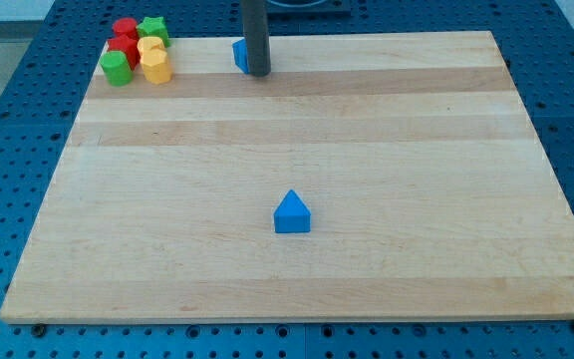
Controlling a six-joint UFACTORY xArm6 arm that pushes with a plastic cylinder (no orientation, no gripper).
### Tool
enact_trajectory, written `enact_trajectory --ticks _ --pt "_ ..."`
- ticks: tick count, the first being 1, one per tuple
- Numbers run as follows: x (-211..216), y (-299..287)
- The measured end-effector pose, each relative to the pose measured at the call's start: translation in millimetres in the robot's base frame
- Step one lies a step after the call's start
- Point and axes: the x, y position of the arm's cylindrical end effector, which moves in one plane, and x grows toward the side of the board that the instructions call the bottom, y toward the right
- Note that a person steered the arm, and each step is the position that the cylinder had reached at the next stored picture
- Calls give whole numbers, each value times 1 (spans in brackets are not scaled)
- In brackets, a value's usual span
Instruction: Move the blue cube to the bottom right of the green star
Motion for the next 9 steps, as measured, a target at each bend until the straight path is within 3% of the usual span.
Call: enact_trajectory --ticks 1,2,4,9 --pt "-1 36" --pt "-17 32" --pt "-31 -67" --pt "-48 -85"
